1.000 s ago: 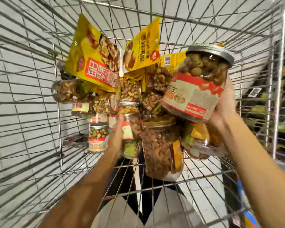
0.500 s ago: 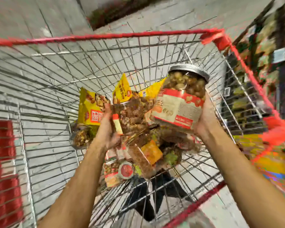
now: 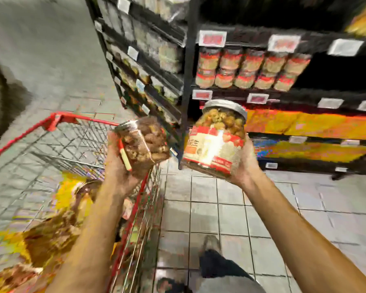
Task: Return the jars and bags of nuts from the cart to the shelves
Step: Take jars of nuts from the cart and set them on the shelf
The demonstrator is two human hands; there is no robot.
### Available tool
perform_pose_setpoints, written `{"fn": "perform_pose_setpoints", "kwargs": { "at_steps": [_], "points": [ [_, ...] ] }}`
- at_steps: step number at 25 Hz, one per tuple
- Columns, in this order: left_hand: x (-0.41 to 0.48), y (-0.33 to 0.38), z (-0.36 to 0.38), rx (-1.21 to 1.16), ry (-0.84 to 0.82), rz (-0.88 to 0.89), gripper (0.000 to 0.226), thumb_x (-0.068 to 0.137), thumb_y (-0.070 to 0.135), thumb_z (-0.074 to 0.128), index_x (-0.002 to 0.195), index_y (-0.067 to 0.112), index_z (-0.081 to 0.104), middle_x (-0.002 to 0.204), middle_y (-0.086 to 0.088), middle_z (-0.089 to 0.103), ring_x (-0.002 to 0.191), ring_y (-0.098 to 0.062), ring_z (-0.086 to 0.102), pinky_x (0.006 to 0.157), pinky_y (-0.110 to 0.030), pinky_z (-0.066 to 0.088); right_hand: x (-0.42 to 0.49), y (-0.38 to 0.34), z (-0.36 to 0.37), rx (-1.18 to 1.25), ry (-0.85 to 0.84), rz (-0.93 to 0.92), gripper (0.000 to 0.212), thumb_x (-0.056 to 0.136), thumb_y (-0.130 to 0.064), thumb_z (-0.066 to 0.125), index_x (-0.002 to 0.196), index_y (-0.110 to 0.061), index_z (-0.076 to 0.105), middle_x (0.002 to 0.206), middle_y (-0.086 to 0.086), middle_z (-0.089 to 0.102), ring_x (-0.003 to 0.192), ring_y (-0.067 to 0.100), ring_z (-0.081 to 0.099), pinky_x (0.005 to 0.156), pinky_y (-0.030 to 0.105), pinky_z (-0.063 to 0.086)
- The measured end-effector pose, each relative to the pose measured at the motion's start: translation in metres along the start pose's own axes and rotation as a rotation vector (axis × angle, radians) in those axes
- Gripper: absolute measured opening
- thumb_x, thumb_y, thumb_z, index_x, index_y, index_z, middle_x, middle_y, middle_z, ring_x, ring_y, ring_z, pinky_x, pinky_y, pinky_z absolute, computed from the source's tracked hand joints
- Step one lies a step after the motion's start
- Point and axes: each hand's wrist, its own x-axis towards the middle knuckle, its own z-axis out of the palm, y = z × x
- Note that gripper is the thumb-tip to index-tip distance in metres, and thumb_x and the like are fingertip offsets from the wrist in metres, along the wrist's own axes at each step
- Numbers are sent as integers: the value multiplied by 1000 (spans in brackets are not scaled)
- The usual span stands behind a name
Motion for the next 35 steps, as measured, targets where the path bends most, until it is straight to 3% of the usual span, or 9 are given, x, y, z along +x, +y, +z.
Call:
{"fn": "perform_pose_setpoints", "kwargs": {
  "at_steps": [1,2,4,6,11,19,24,30,35],
  "points": [
    [12,-12,25,24,-34,-26,61,53,66,63,84,15,75,80,-3,74,74,-19,72,61,-39,60,-8,-21,-10,42,27,-63,10,69,-33,67,67,-26,61,69,-14,59,69,-5,56,78,9,49],
    [22,-24,47,39,-59,-46,62,58,67,50,81,17,78,80,-3,75,75,-19,72,60,-39,59,-15,-41,-23,62,47,-79,18,61,-28,73,69,-28,57,69,-12,55,67,-9,50,79,5,46],
    [45,-53,88,40,-88,-103,69,63,71,37,78,18,79,81,-4,75,76,-20,72,62,-40,60,-26,-81,-47,48,68,-140,9,81,-27,60,77,-27,52,72,-9,55,70,-1,53,82,18,49],
    [71,-89,132,68,-146,-143,74,73,73,30,78,17,78,77,-2,74,74,-19,72,66,-39,60,-32,-128,-86,53,161,-160,29,96,-45,37,84,-27,57,77,-2,66,72,15,67,80,31,53],
    [132,-177,246,100,-107,-194,83,65,68,47,121,8,59,128,-18,52,120,-36,47,105,-52,35,-28,-253,-165,-79,198,-138,61,95,-56,30,90,-13,72,93,10,73,86,29,70,74,44,55],
    [231,-240,343,130,-180,-157,62,69,63,50,102,15,71,109,-8,67,109,-26,59,102,-48,44,25,-381,-223,-148,295,-153,65,94,-57,30,81,-15,78,92,12,74,85,30,71,67,44,56],
    [301,-282,370,219,-283,-113,54,75,59,42,94,22,76,96,1,74,91,-13,70,73,-29,57,59,-427,-264,-153,404,-202,65,92,-62,32,86,-16,78,99,14,73,89,33,70,70,47,56],
    [367,-336,423,347,-122,-3,82,74,67,54,130,7,49,117,-9,65,108,-23,63,95,-44,51,75,-483,-318,-148,443,-241,61,89,-65,35,92,-20,76,99,12,73,89,31,71,69,44,56],
    [415,-379,453,515,8,327,52,70,57,59,106,19,56,89,15,69,87,0,64,86,-26,52,106,-531,-363,-176,410,-276,57,93,-58,34,86,-21,76,95,8,73,86,27,71,76,45,55]
  ]
}}
